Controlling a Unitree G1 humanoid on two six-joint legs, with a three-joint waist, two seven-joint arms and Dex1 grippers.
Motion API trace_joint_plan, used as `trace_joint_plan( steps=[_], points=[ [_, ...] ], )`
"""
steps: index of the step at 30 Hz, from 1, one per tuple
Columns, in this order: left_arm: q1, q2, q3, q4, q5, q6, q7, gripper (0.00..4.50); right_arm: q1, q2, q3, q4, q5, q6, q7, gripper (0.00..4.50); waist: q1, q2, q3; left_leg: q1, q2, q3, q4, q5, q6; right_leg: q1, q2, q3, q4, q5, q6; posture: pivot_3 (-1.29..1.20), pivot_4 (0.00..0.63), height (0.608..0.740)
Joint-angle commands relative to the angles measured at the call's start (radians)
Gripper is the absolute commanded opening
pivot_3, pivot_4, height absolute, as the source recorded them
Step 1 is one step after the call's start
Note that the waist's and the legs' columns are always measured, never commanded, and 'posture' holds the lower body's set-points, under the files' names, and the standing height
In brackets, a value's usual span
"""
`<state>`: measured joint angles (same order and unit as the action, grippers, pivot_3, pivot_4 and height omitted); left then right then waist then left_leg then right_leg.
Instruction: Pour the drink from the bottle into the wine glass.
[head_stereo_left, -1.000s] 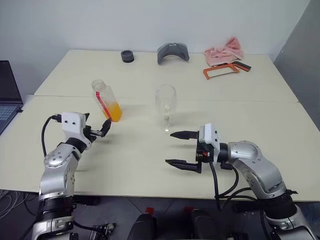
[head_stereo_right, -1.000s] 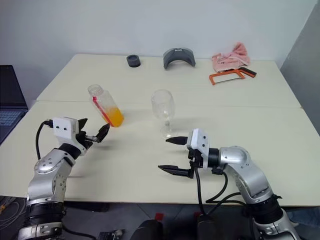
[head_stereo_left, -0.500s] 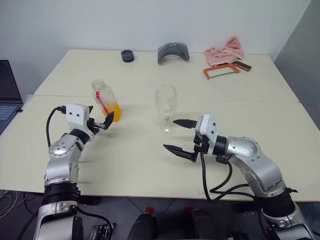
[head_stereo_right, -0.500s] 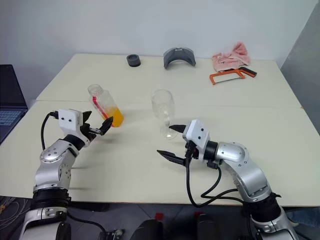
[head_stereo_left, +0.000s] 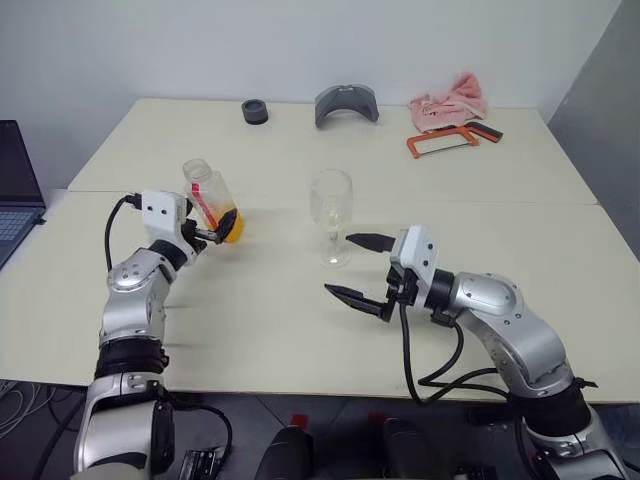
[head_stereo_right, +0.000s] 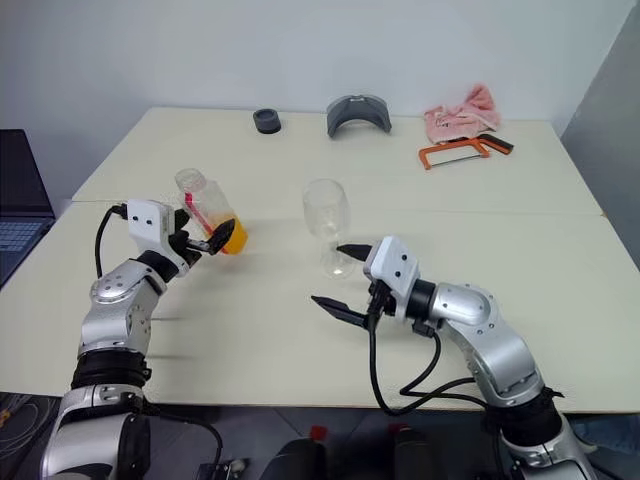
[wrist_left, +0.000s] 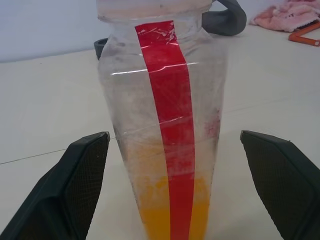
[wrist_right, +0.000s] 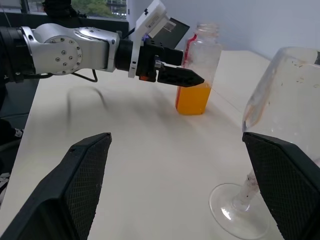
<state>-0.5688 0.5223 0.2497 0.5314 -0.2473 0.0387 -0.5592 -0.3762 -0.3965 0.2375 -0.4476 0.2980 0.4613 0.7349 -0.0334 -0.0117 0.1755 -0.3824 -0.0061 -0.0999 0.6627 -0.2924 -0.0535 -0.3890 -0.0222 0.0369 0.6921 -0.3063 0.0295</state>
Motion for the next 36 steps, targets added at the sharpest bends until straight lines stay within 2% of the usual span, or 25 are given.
trace_joint_plan(
  steps=[1, 2, 3, 9, 11, 12, 23, 31, 36],
  points=[
    [-0.058, 0.024, 0.012, 0.041, 0.000, -0.032, -0.011, 4.50, -0.023, 0.009, -0.010, -0.033, 0.016, -0.005, -0.007, 4.48, 0.000, 0.000, 0.000, 0.000, 0.000, 0.000, 0.000, 0.000, 0.000, 0.000, 0.000, 0.000, 0.000, 0.000, 0.000, 0.00, 0.150, 0.740],
    [-0.066, 0.025, 0.012, 0.055, 0.000, -0.035, -0.014, 4.50, -0.024, 0.010, -0.010, -0.031, 0.015, -0.006, -0.007, 4.48, 0.000, 0.000, 0.000, 0.000, 0.000, 0.000, 0.000, 0.000, 0.000, 0.000, 0.000, 0.000, 0.000, 0.000, 0.000, 0.00, 0.150, 0.740],
    [-0.074, 0.026, 0.013, 0.067, -0.003, -0.038, -0.019, 4.10, -0.026, 0.011, -0.010, -0.030, 0.014, -0.006, -0.008, 4.50, 0.000, 0.000, 0.000, 0.000, 0.000, 0.000, 0.000, 0.000, 0.000, 0.000, 0.000, 0.000, 0.000, 0.000, 0.000, 0.00, 0.150, 0.740],
    [-0.097, 0.026, 0.014, 0.101, -0.010, -0.046, -0.046, 2.34, -0.030, 0.013, -0.009, -0.029, 0.007, -0.011, -0.012, 4.50, 0.000, 0.000, 0.000, 0.000, 0.000, 0.000, 0.000, 0.000, 0.000, 0.000, 0.000, 0.000, 0.000, 0.000, 0.000, 0.00, 0.150, 0.740],
    [-0.097, 0.025, 0.015, 0.103, -0.012, -0.046, -0.050, 1.83, -0.030, 0.013, -0.009, -0.029, 0.005, -0.014, -0.014, 4.50, 0.000, 0.000, 0.000, 0.000, 0.000, 0.000, 0.000, 0.000, 0.000, 0.000, 0.000, 0.000, 0.000, 0.000, 0.000, 0.00, 0.150, 0.740],
    [-0.096, 0.024, 0.016, 0.101, -0.013, -0.044, -0.051, 1.74, -0.030, 0.013, -0.009, -0.029, 0.003, -0.016, -0.016, 4.50, 0.000, 0.000, 0.000, 0.000, 0.000, 0.000, 0.000, 0.000, 0.000, 0.000, 0.000, 0.000, 0.000, 0.000, 0.000, 0.00, 0.150, 0.740],
    [-0.061, 0.016, 0.013, 0.007, -0.026, -0.014, -0.040, 1.71, -0.013, 0.018, -0.054, -0.066, 0.032, -0.044, -0.034, 4.50, 0.000, 0.000, 0.000, 0.000, 0.000, 0.000, 0.000, 0.000, 0.000, 0.000, 0.000, 0.000, 0.000, 0.000, 0.000, 0.00, 0.150, 0.740],
    [-0.096, 0.009, -0.071, -0.185, 0.043, 0.018, -0.001, 1.71, 0.017, 0.013, -0.167, -0.136, 0.124, 0.030, -0.100, 4.50, 0.001, 0.000, 0.000, -0.002, 0.000, -0.001, 0.001, 0.002, -0.003, 0.000, 0.000, 0.000, 0.000, 0.000, 0.000, 0.00, 0.150, 0.740],
    [-0.169, 0.026, -0.158, -0.205, 0.134, -0.051, -0.019, 1.71, 0.017, 0.022, -0.150, -0.115, 0.090, 0.020, -0.146, 4.50, 0.001, -0.001, 0.000, -0.002, -0.001, -0.001, 0.001, 0.002, -0.003, 0.000, 0.000, 0.000, 0.000, 0.000, 0.000, 0.00, 0.150, 0.740]
  ],
)
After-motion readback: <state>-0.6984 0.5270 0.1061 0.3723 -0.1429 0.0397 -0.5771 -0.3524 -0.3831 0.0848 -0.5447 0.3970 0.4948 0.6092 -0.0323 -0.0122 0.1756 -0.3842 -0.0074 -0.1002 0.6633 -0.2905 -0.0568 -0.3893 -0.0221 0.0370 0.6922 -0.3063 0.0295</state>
